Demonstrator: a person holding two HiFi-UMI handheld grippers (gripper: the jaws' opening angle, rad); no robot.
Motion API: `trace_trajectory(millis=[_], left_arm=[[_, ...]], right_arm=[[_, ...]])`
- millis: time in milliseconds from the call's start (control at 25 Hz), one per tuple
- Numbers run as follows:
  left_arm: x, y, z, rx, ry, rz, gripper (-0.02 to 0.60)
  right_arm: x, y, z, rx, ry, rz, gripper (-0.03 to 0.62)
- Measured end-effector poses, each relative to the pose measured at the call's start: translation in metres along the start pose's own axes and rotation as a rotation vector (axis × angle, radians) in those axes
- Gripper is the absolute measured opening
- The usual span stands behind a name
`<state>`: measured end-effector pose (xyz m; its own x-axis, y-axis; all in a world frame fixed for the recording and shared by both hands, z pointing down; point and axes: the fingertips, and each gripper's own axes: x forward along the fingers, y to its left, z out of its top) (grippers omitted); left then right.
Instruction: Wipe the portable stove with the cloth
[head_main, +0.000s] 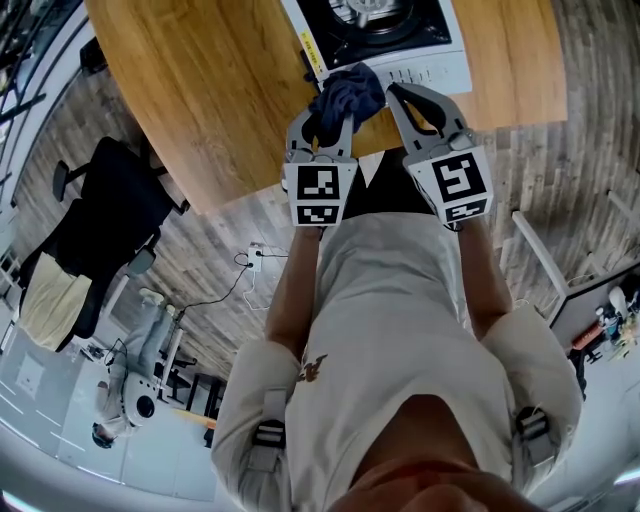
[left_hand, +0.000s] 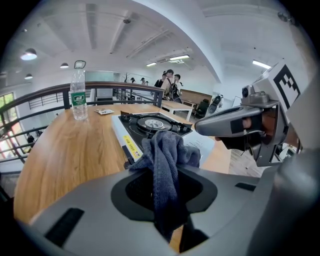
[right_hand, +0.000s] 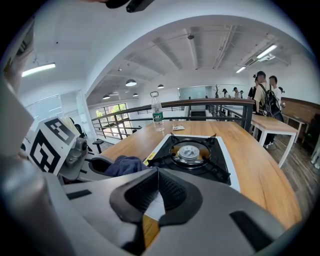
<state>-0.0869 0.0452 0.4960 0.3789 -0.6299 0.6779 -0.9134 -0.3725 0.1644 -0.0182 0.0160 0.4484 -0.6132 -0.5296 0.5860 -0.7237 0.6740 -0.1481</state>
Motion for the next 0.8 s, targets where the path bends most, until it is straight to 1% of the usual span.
trace_trajectory(millis=[320, 440, 600, 680, 800], left_arm=[[-0.011, 0.023, -0.008, 0.001, 0.012, 0.003, 0.114], [-0.017, 0.037, -0.013, -0.006, 0.027, 0.023, 0.114], [-0.027, 0.063, -0.023, -0.051, 0.032, 0.058, 0.114], [-0.032, 0.077, -0.022, -0.076, 0.02, 0.071, 0.114], [-0.037, 0.091, -0.016, -0.09, 0.004, 0.083, 0.114]], right_arm=[[0.007, 0.008, 0.006, 0.005, -0.004, -0.02, 0.021], [0.012, 0.014, 0.011, -0.002, -0.002, -0.022, 0.021], [0.018, 0.021, 0.02, -0.017, 0.004, -0.022, 0.021], [0.022, 0.024, 0.025, -0.026, 0.007, -0.022, 0.021], [0.027, 0.027, 0.032, -0.032, 0.008, -0.028, 0.021]])
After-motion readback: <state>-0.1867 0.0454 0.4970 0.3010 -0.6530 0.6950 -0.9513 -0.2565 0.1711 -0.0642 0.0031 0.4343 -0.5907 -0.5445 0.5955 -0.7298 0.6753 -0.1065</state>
